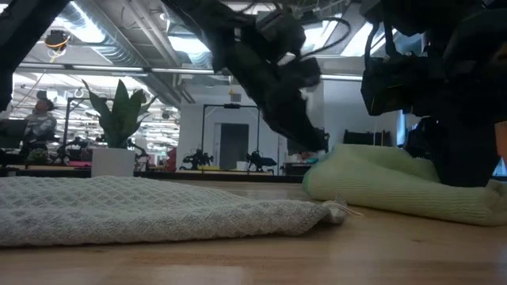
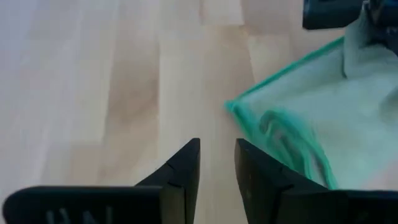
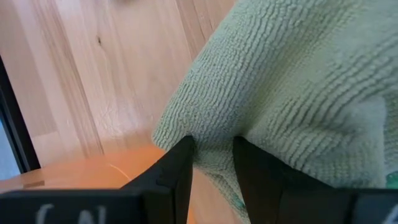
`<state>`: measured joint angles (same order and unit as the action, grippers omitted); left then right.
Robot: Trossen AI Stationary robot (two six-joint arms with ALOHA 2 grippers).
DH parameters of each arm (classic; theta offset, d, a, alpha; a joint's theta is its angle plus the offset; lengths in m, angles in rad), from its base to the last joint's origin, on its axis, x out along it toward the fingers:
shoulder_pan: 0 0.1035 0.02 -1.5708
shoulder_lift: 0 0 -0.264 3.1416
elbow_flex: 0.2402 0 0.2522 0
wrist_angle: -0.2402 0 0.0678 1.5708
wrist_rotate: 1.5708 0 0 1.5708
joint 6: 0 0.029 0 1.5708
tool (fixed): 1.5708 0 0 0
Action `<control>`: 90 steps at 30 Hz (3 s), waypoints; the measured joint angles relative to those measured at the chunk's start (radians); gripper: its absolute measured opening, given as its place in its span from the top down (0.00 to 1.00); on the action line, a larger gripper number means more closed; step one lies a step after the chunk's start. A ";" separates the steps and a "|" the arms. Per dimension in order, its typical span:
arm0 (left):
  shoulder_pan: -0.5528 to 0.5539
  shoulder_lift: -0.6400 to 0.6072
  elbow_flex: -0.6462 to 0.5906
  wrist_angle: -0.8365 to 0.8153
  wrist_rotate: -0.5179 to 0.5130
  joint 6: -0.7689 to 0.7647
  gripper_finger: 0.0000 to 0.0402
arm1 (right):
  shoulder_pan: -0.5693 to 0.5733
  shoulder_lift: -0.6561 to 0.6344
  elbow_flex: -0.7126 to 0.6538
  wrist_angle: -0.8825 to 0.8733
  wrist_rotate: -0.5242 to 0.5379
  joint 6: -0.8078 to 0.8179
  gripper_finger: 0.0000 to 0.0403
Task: Roll microfiber towels into tight, uniform cylinder then place into a basket
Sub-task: Roll the green microfiber towel
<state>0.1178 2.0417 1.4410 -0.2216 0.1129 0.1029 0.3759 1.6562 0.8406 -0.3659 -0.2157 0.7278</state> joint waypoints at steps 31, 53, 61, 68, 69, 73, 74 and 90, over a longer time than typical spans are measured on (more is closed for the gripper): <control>-0.199 -0.754 -0.444 -0.221 -0.052 -0.165 0.79 | -0.244 0.000 0.000 -0.013 -0.018 -0.705 0.70; -0.267 -0.752 -0.467 -0.182 -0.156 -0.145 0.79 | -0.341 0.001 0.000 0.042 -0.022 -0.891 0.70; -0.267 -0.752 -0.467 -0.182 -0.157 -0.145 0.79 | -0.341 0.001 0.000 0.042 -0.022 -0.890 0.70; -0.267 -0.752 -0.467 -0.182 -0.157 -0.145 0.79 | -0.341 0.001 0.000 0.043 -0.023 -0.889 0.70; -0.267 -0.752 -0.467 -0.182 -0.157 -0.145 0.79 | -0.341 0.001 0.000 0.043 -0.023 -0.889 0.70; -0.267 -0.752 -0.467 -0.182 -0.157 -0.145 0.79 | -0.341 0.001 0.000 0.043 -0.023 -0.889 0.70; -0.267 -0.752 -0.467 -0.182 -0.157 -0.145 0.79 | -0.341 0.001 0.000 0.043 -0.023 -0.889 0.70; -0.267 -0.752 -0.467 -0.182 -0.156 -0.145 0.79 | -0.341 0.001 0.001 0.043 -0.023 -0.811 0.70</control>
<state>-0.1490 1.2892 0.9745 -0.4034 -0.0434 -0.0422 0.0345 1.6569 0.8417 -0.3233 -0.2382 -0.0834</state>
